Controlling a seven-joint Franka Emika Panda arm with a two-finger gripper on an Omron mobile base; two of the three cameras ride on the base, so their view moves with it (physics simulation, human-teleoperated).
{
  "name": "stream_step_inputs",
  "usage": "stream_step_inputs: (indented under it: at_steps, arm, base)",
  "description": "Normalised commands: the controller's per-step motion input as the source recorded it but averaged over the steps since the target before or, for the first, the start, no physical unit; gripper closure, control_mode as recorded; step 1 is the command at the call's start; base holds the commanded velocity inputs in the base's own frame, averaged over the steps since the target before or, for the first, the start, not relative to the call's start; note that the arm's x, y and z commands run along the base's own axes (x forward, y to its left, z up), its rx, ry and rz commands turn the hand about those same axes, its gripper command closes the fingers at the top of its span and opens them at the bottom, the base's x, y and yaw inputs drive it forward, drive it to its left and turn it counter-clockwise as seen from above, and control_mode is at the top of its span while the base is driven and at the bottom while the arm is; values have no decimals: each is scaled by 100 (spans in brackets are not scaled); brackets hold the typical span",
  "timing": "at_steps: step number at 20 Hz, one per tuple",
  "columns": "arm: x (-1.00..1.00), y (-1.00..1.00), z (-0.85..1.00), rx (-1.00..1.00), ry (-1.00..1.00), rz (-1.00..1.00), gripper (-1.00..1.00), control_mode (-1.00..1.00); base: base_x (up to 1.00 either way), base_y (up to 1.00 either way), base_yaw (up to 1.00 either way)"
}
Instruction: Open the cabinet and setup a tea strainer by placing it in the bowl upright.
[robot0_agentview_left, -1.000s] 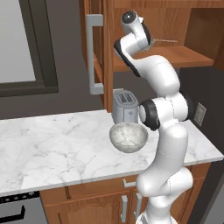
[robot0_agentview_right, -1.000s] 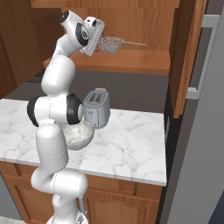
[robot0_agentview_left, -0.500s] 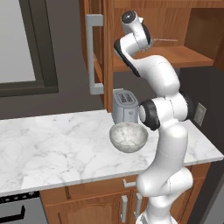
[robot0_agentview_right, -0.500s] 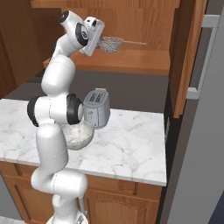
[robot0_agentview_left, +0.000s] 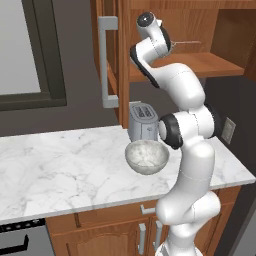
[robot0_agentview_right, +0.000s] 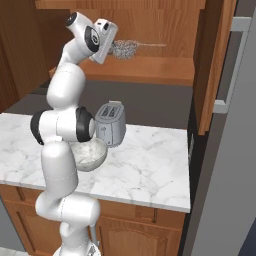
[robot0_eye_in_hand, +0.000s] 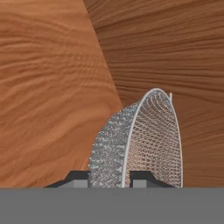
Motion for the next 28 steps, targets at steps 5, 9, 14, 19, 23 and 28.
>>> stream_step_inputs:
  at_steps: [5, 9, 14, 19, 23, 28]
  arm:
    - [0, 5, 0, -2, -20, 0, 100, -100]
    - [-16, 0, 2, -3, -15, -1, 100, -100]
    - [-44, 0, 1, -2, -8, -4, 100, -100]
    - [-76, 0, 0, -1, -3, -7, 100, -100]
    - [-100, 0, 0, 0, -1, -11, 100, -100]
    - [-100, 0, 0, 0, 0, -12, 100, -100]
  base:
    - [0, 0, 0]
    - [0, 0, 0]
    - [0, 0, 0]
    - [0, 0, 0]
    - [0, 0, 0]
    - [0, 0, 0]
